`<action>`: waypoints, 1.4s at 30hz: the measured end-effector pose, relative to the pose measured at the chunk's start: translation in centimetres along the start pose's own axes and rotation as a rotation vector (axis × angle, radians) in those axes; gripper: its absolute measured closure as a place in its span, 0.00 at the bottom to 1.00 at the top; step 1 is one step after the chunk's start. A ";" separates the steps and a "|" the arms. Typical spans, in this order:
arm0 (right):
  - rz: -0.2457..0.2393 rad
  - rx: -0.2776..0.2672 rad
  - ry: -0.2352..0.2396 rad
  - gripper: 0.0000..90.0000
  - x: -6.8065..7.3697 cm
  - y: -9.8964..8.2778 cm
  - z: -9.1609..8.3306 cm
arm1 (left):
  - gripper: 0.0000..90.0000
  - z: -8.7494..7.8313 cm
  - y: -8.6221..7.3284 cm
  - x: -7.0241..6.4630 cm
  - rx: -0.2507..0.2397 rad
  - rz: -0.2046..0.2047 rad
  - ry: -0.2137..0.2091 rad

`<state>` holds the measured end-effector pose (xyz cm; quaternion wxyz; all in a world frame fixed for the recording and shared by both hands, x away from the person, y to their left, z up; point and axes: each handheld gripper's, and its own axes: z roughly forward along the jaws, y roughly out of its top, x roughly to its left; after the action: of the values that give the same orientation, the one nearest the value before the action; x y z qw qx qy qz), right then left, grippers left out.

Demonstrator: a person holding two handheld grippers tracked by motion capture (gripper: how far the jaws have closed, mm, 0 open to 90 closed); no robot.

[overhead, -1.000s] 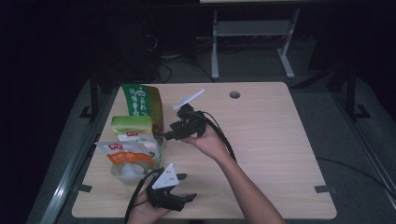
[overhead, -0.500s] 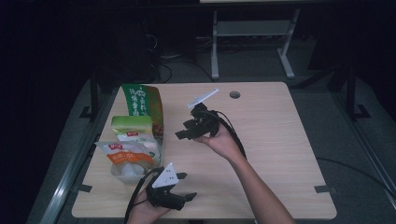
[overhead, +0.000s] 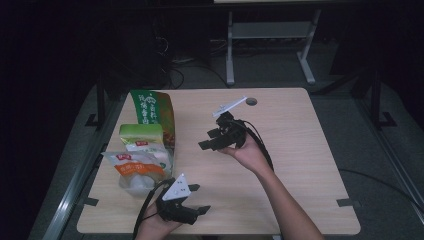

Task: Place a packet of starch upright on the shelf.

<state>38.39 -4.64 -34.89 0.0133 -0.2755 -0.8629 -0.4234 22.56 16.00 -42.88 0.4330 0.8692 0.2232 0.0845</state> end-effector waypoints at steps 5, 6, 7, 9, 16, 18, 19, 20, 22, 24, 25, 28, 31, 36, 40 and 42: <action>0.011 0.007 -0.010 0.41 -0.3 -0.6 -0.5 | 0.31 0.0 0.0 0.1 0.002 0.008 0.003; 0.018 0.003 -0.012 0.41 -0.4 -0.8 -0.6 | 0.31 0.0 0.0 0.1 0.002 0.006 0.002; 0.014 0.004 -0.015 0.41 -0.5 -0.9 -0.7 | 0.31 0.0 0.0 0.1 0.003 0.008 0.002; 0.016 0.007 -0.016 0.41 -0.7 -1.2 -0.9 | 0.31 -0.1 0.0 0.1 0.004 0.013 0.005; 0.040 0.012 -0.028 0.40 -0.9 -2.0 -1.6 | 0.31 -0.1 0.0 0.2 0.001 0.008 0.005; 0.042 0.011 -0.031 0.40 -1.1 -2.3 -1.8 | 0.31 -0.1 0.1 0.2 -0.004 0.004 0.006; 0.045 0.013 -0.034 0.40 -1.2 -2.4 -1.9 | 0.31 -0.1 0.1 0.2 -0.003 0.003 0.007; 0.045 0.011 -0.035 0.40 -1.2 -2.6 -2.0 | 0.31 -0.1 0.1 0.3 -0.004 0.002 0.008; 0.052 0.019 -0.039 0.39 -1.4 -2.8 -2.2 | 0.31 -0.1 0.1 0.3 -0.001 -0.004 0.001; 0.059 0.019 -0.045 0.39 -1.4 -3.0 -2.3 | 0.31 -0.1 0.1 0.4 -0.002 -0.004 0.001; 0.055 0.016 -0.043 0.39 -1.5 -3.2 -2.3 | 0.31 -0.1 0.1 0.3 -0.007 -0.008 0.002; 0.064 0.019 -0.048 0.39 -1.7 -3.6 -2.5 | 0.31 -0.2 0.0 0.4 -0.006 -0.006 0.002; 0.070 0.020 -0.051 0.39 -1.9 -4.0 -2.8 | 0.31 -0.2 0.0 0.4 -0.020 -0.014 0.004; 0.082 0.026 -0.059 0.38 -2.2 -4.6 -3.2 | 0.31 -0.2 0.1 0.4 -0.021 -0.012 0.005; 0.082 0.023 -0.068 0.38 -2.2 -4.8 -3.7 | 0.31 -0.2 0.1 0.4 -0.016 -0.011 0.005; 0.087 0.024 -0.067 0.38 -2.2 -4.9 -4.0 | 0.31 -0.2 0.1 0.4 -0.017 -0.013 0.007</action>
<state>37.05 -10.99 -36.46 0.0063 -0.3264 -0.8552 -0.4025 22.83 16.31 -42.69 0.4400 0.8639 0.2293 0.0865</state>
